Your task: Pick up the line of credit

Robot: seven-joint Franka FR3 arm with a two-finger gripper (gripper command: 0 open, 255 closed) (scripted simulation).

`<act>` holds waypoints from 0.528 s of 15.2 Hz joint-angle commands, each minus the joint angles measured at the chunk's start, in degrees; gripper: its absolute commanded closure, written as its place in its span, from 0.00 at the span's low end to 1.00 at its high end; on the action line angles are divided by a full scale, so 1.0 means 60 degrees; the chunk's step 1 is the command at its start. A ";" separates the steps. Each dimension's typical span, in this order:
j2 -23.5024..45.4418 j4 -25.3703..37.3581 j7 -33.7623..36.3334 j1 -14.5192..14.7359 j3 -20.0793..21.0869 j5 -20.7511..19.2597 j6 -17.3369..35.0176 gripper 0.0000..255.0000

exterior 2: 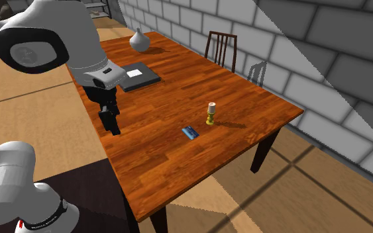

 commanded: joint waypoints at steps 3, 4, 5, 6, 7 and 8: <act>0.0776 0.0272 0.0835 -0.0082 0.0245 0.0426 0.0186 0.00; 0.1172 0.0425 0.1239 -0.0125 0.0356 0.0633 0.0279 0.00; 0.1571 0.0588 0.1635 -0.0167 0.0458 0.0836 0.0373 0.00; 0.1973 0.0761 0.2024 -0.0206 0.0551 0.1033 0.0467 0.00; 0.2377 0.0943 0.2404 -0.0245 0.0635 0.1226 0.0560 0.00; 0.2783 0.1134 0.2778 -0.0280 0.0709 0.1414 0.0653 0.00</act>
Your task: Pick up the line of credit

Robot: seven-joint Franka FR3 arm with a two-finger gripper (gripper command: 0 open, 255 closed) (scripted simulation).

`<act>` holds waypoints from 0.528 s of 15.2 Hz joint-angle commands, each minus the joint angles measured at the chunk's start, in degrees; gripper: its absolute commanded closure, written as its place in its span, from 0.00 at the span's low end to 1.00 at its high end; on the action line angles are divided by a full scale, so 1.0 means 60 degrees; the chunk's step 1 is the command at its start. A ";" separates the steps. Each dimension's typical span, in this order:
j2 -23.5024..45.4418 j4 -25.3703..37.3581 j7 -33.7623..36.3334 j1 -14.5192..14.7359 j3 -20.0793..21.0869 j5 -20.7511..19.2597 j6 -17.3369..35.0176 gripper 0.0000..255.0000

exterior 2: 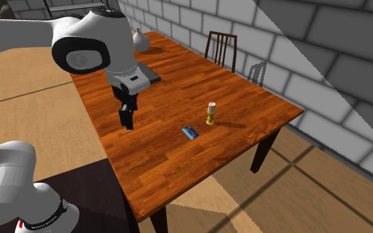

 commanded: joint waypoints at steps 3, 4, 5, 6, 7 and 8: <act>0.1708 0.0893 0.1513 -0.0125 0.0259 0.0753 0.0351 0.00; 0.2113 0.1111 0.1854 -0.0149 0.0297 0.0928 0.0439 0.00; 0.2516 0.1334 0.2188 -0.0172 0.0327 0.1102 0.0525 0.00; 0.2917 0.1563 0.2513 -0.0196 0.0352 0.1276 0.0609 0.00; 0.3316 0.1796 0.2829 -0.0216 0.0367 0.1449 0.0692 0.00; 0.3713 0.2033 0.3138 -0.0233 0.0375 0.1622 0.0772 0.00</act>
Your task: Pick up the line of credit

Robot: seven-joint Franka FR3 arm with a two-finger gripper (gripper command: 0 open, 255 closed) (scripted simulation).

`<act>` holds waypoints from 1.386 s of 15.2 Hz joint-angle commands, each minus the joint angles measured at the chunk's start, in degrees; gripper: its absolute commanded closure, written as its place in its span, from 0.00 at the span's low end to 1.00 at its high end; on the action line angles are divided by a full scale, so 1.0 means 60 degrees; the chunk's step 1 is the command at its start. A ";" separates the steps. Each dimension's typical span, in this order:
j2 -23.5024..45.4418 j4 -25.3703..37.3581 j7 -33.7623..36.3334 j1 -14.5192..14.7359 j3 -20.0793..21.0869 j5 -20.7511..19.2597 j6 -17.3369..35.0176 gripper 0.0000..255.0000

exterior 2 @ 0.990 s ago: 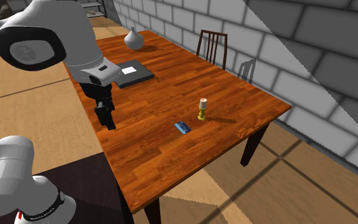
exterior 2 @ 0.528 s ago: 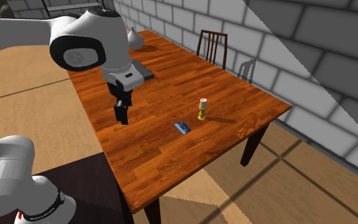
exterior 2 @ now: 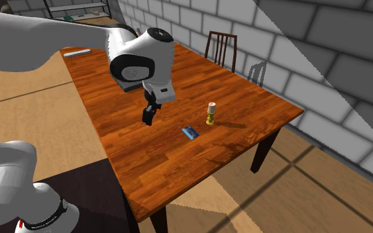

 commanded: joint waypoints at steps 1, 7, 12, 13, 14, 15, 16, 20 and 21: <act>0.0845 0.0532 0.0740 0.0005 0.0075 0.0384 0.0168 0.00; 0.3147 0.2037 0.2384 -0.0092 -0.0004 0.1475 0.0594 0.00; 0.4981 0.3333 0.3588 -0.0214 -0.0111 0.2458 0.0906 0.00; 0.5340 0.3593 0.3817 -0.0247 -0.0128 0.2661 0.0968 0.00; 0.5696 0.3853 0.4043 -0.0282 -0.0145 0.2865 0.1029 0.00; 0.5849 0.3965 0.4140 -0.0300 -0.0149 0.2953 0.1056 0.00; 0.5905 0.3920 0.4088 -0.0297 -0.0145 0.2969 0.1144 0.00; 0.6143 0.3763 0.3879 -0.0284 -0.0129 0.3038 0.1489 0.00; 0.6206 0.3729 0.3827 -0.0281 -0.0124 0.3056 0.1574 0.00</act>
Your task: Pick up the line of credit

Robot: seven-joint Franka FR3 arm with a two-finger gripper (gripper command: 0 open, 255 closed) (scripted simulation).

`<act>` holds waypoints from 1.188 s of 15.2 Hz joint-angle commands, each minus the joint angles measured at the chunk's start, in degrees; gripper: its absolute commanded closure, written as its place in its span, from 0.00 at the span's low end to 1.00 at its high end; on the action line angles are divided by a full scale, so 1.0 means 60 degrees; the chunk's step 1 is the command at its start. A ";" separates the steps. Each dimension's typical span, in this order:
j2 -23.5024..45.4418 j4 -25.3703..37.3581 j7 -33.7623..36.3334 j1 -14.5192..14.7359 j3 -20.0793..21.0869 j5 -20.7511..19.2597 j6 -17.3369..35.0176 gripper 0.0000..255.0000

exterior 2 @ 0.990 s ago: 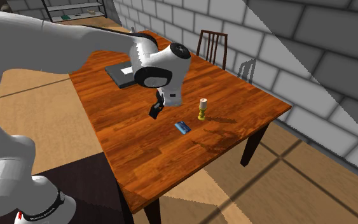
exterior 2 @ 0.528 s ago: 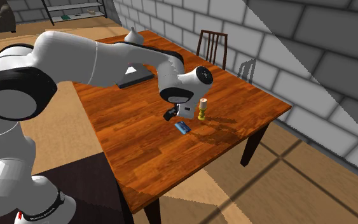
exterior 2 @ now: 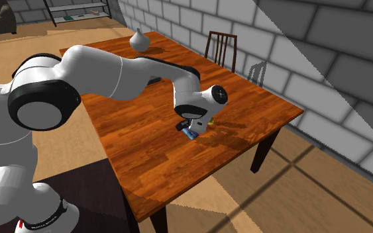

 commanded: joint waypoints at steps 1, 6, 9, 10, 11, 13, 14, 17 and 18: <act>0.0156 -0.0030 -0.0090 0.0013 0.0012 0.0036 0.0170 0.00; 0.0200 -0.0029 -0.0107 0.0020 0.0016 0.0043 0.0212 1.00; 0.0200 -0.0026 -0.0105 0.0020 0.0016 0.0042 0.0211 1.00; 0.0201 -0.0026 -0.0105 0.0020 0.0016 0.0042 0.0211 1.00; 0.0201 -0.0026 -0.0105 0.0020 0.0016 0.0042 0.0211 1.00; 0.0193 -0.0047 -0.0120 0.0014 0.0014 0.0047 0.0218 1.00; 0.0127 -0.0018 -0.0068 0.0011 0.0010 0.0028 0.0134 1.00; -0.0060 0.0088 0.0088 0.0002 -0.0003 -0.0025 -0.0121 1.00; -0.0119 0.0127 0.0141 -0.0001 -0.0007 -0.0043 -0.0208 1.00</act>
